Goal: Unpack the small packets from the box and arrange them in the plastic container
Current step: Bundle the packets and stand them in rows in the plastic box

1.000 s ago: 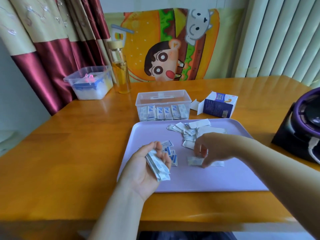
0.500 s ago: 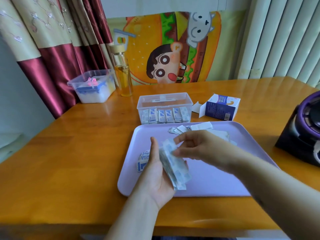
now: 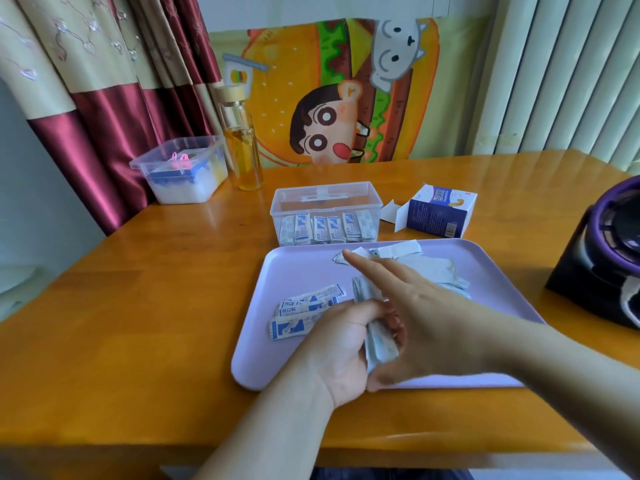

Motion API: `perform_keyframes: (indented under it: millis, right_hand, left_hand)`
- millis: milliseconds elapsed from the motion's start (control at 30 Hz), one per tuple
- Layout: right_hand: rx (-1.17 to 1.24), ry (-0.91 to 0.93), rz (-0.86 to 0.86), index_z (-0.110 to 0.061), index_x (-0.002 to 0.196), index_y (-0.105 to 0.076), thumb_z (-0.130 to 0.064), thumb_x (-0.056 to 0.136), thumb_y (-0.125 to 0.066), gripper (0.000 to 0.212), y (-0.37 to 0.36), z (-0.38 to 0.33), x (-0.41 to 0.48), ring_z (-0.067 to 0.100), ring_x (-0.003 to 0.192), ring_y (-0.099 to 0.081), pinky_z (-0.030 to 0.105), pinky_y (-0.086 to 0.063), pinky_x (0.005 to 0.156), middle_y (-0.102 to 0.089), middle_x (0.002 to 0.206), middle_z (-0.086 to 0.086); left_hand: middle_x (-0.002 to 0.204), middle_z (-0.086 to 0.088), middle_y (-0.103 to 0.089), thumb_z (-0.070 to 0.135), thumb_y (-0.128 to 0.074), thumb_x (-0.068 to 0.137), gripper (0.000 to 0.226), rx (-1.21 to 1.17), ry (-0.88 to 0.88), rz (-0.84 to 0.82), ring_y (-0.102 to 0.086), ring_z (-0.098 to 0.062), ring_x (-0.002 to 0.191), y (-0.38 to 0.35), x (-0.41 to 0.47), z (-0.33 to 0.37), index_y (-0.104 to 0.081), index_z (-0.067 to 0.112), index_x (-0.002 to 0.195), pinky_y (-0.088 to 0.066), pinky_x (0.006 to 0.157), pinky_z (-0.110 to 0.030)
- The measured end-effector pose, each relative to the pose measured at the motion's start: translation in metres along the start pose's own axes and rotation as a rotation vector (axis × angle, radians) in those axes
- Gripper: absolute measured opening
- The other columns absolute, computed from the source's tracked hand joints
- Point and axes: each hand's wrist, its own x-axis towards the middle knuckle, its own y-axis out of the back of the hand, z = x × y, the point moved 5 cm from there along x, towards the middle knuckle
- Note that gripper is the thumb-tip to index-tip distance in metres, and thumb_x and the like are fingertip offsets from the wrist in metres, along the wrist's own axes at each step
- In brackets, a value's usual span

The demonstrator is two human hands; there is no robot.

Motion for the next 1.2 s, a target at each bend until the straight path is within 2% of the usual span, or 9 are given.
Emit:
perform_keyframes:
  millis: [133, 233, 367, 467, 600, 733, 1000, 1100, 1200]
  right_hand:
    - [-0.004, 0.012, -0.004, -0.047, 0.142, -0.013, -0.046, 0.061, -0.084, 0.108, 0.01, 0.001, 0.007, 0.006, 0.095, -0.05, 0.016, -0.046, 0.082, -0.027, 0.119, -0.017]
    - [-0.045, 0.059, 0.025, -0.045, 0.14, -0.017, -0.051, 0.058, -0.083, 0.106, 0.014, -0.004, 0.008, 0.012, 0.096, -0.054, 0.019, -0.047, 0.08, -0.016, 0.123, -0.02]
    - [-0.026, 0.082, 0.031, -0.042, 0.135, -0.032, -0.05, 0.058, -0.084, 0.093, 0.025, -0.007, 0.008, 0.006, 0.104, -0.05, -0.001, -0.038, 0.072, -0.013, 0.131, -0.024]
    - [-0.038, 0.102, 0.083, -0.038, 0.123, -0.043, -0.049, 0.06, -0.083, 0.075, 0.03, -0.008, 0.008, 0.011, 0.104, -0.052, 0.01, -0.044, 0.079, -0.021, 0.132, -0.018]
    - [-0.158, 0.149, 0.169, -0.034, 0.121, -0.047, -0.045, 0.067, -0.079, 0.064, 0.036, -0.018, 0.003, 0.012, 0.094, -0.052, 0.015, -0.044, 0.076, -0.026, 0.127, -0.009]
    - [0.237, 0.133, 0.162, -0.033, 0.118, -0.052, -0.027, 0.078, -0.074, 0.046, 0.072, -0.012, 0.011, 0.006, 0.098, -0.059, 0.025, -0.051, 0.085, -0.051, 0.115, -0.011]
    - [0.346, 0.01, 0.131, -0.009, 0.085, -0.064, -0.011, 0.088, -0.064, 0.004, 0.107, 0.014, 0.061, 0.016, 0.057, -0.059, 0.04, -0.05, 0.062, -0.068, 0.068, 0.004]
    - [0.215, -0.003, 0.293, -0.008, 0.078, -0.062, -0.013, 0.087, -0.063, 0.01, 0.123, 0.02, 0.082, 0.023, 0.062, -0.058, 0.045, -0.051, 0.067, -0.067, 0.073, 0.014]
    - [0.131, -0.069, 0.398, -0.024, 0.07, -0.053, -0.013, 0.088, -0.062, 0.023, 0.134, 0.035, 0.101, 0.015, 0.059, -0.058, 0.036, -0.047, 0.058, -0.06, 0.064, 0.0]
  left_hand:
    - [0.069, -0.006, -0.059, -0.001, -0.045, 0.091, 0.019, 0.162, -0.025, -0.027, -0.06, -0.014, 0.064, -0.004, -0.003, 0.006, -0.06, 0.008, 0.083, -0.047, 0.055, -0.023]
    - [0.069, -0.003, -0.053, 0.009, -0.048, 0.094, 0.014, 0.289, -0.04, -0.01, -0.054, -0.012, 0.059, -0.003, -0.004, 0.013, -0.057, 0.013, 0.085, -0.039, 0.053, -0.023]
    - [0.068, 0.006, -0.048, 0.027, -0.051, 0.096, 0.009, 0.457, -0.042, -0.012, -0.049, -0.008, 0.059, 0.001, -0.006, 0.021, -0.055, 0.021, 0.09, -0.037, 0.054, -0.025]
    - [0.068, 0.008, -0.049, 0.024, -0.052, 0.095, 0.008, 0.512, -0.083, -0.017, -0.049, -0.006, 0.062, -0.002, -0.007, 0.024, -0.055, 0.021, 0.088, -0.045, 0.055, -0.023]
    - [0.069, 0.004, -0.047, 0.014, -0.049, 0.096, 0.008, 0.481, -0.203, -0.047, -0.041, -0.006, 0.059, -0.011, -0.007, 0.029, -0.055, 0.015, 0.092, -0.034, 0.055, -0.022]
    - [0.063, 0.005, -0.039, 0.016, -0.049, 0.097, 0.029, 0.529, -0.169, -0.114, -0.027, -0.006, 0.049, -0.013, -0.006, 0.042, -0.063, 0.023, 0.072, -0.021, 0.045, -0.016]
    - [0.061, 0.007, -0.041, 0.017, -0.046, 0.098, 0.017, 0.607, -0.134, -0.202, -0.025, -0.006, 0.05, -0.019, 0.024, 0.088, -0.058, 0.008, 0.106, -0.021, 0.042, -0.014]
    - [0.076, 0.008, -0.055, 0.021, -0.044, 0.099, 0.018, 0.72, -0.275, -0.084, -0.054, -0.005, 0.06, -0.02, 0.04, 0.109, -0.058, 0.019, 0.111, -0.05, 0.062, -0.022]
    - [0.096, 0.005, -0.062, 0.028, -0.039, 0.101, 0.017, 1.049, -0.499, 0.111, -0.061, -0.014, 0.087, -0.019, 0.058, 0.131, -0.054, 0.028, 0.109, -0.047, 0.085, -0.033]
